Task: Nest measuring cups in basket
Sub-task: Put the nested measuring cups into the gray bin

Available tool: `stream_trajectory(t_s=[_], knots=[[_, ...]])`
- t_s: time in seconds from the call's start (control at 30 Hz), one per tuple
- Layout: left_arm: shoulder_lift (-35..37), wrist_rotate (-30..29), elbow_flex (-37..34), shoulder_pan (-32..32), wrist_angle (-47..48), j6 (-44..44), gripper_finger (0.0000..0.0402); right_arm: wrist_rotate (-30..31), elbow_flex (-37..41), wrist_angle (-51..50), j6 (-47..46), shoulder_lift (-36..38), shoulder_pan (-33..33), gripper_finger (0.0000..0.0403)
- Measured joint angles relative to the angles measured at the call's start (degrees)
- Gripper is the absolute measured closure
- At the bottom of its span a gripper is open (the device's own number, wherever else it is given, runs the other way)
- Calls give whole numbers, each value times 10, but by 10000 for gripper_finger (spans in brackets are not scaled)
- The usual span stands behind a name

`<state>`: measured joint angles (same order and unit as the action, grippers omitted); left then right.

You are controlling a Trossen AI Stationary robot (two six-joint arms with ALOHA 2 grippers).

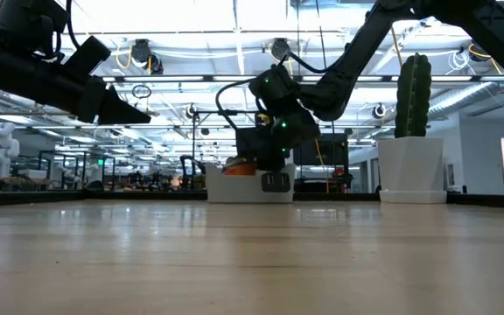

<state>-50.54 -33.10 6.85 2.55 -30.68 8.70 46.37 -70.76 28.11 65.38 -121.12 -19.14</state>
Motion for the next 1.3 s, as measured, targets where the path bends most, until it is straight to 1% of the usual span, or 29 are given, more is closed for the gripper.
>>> stream_trajectory(t_s=[0.1,0.27,0.7,1.0,1.13,1.3], knots=[[0,0,0,0,0,1,295,-3,0,-1,1,0,-1,335],[0,0,0,0,5,1,295,-29,0,-10,-15,0,-2,301],[0,0,0,0,11,0,295,-29,-1,-11,-17,1,-2,248],[0,0,0,0,14,-2,295,-29,-1,-11,-28,3,-4,199],[0,0,0,0,14,-2,295,-43,-1,-47,-52,20,-5,184],[0,0,0,0,14,-1,295,-77,0,-127,-112,46,-16,181]])
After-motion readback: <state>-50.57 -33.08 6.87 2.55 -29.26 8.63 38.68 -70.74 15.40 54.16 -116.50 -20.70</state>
